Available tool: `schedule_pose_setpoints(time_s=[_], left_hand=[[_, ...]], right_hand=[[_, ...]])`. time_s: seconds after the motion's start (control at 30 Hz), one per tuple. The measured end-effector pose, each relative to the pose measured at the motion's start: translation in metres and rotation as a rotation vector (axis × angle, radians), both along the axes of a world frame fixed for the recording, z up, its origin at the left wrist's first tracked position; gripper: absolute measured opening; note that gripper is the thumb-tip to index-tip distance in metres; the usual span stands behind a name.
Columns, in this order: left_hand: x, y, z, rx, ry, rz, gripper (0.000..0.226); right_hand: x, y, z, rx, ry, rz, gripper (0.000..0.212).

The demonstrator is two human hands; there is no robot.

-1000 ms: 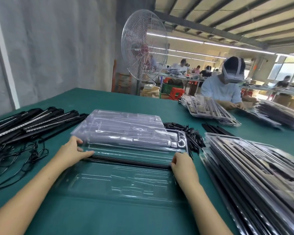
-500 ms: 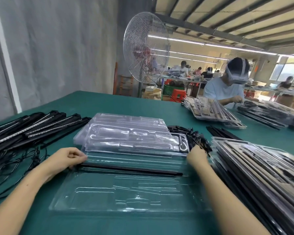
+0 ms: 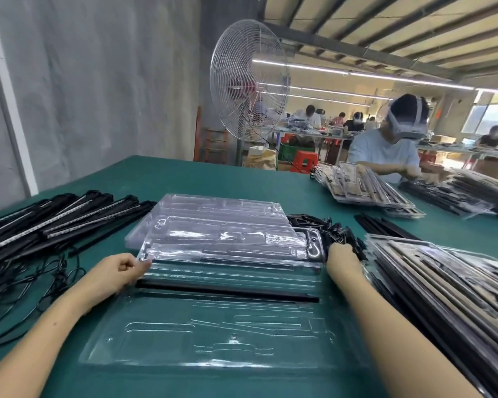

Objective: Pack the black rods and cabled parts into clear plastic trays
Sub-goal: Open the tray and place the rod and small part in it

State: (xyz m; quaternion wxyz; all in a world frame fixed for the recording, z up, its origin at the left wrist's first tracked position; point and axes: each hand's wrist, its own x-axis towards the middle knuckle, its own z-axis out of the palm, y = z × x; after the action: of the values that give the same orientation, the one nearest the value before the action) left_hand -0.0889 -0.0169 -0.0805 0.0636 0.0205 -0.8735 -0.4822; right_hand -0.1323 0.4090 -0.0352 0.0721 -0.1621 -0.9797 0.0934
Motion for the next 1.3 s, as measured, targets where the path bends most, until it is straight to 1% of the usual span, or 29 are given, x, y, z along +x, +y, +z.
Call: schedule_pose_setpoints(time_s=[0.07,0.13,0.3,0.4,0.5,0.6,0.7,0.8,0.87,0.93,1.03,1.1,1.2,1.3], left_hand=[[0.001,-0.006,0.001,0.062,-0.056,-0.068,0.047],[0.001,-0.01,0.001,0.061,-0.087,-0.092,0.051],[0.0,-0.004,0.001,0.05,-0.047,-0.065,0.053],[-0.002,-0.002,-0.001,0.031,-0.036,-0.048,0.052],[-0.002,-0.004,0.0,0.041,-0.039,-0.077,0.058],[-0.002,-0.009,-0.001,0.047,-0.068,-0.126,0.065],[-0.003,-0.01,-0.002,0.046,-0.09,-0.153,0.061],[-0.004,-0.007,-0.002,0.041,-0.089,-0.145,0.058],[-0.003,-0.004,-0.002,0.034,-0.083,-0.137,0.061],[-0.002,-0.002,-0.003,0.011,-0.081,-0.137,0.063],[-0.002,-0.002,-0.004,0.007,-0.087,-0.143,0.065],[-0.002,-0.003,-0.004,0.021,-0.086,-0.155,0.066],[0.0,-0.002,-0.004,0.008,-0.078,-0.173,0.058],[0.003,0.0,-0.002,0.001,-0.081,-0.173,0.054]], right_hand=[[0.0,0.0,0.0,0.006,-0.002,0.011,0.02],[0.001,0.001,0.001,0.023,-0.011,0.015,0.017],[0.003,0.001,0.006,0.035,0.005,-0.023,0.023],[0.003,-0.001,0.012,0.024,0.086,-0.052,0.01],[0.006,-0.001,0.016,0.051,0.136,-0.073,0.022],[0.013,-0.004,0.018,0.049,0.172,-0.07,0.022],[0.024,-0.008,0.02,-0.015,0.258,-0.027,0.021],[0.04,-0.015,0.025,-0.109,0.314,0.133,0.028],[0.053,-0.023,0.029,-0.217,0.273,0.295,0.03],[0.068,-0.032,0.032,-0.333,0.151,0.45,0.028],[0.089,-0.048,0.033,-0.385,-0.049,0.624,0.023],[0.1,-0.057,0.031,-0.408,-0.137,0.682,0.025],[0.11,-0.067,0.026,-0.361,-0.207,0.72,0.034],[0.114,-0.071,0.023,-0.219,-0.224,0.714,0.034]])
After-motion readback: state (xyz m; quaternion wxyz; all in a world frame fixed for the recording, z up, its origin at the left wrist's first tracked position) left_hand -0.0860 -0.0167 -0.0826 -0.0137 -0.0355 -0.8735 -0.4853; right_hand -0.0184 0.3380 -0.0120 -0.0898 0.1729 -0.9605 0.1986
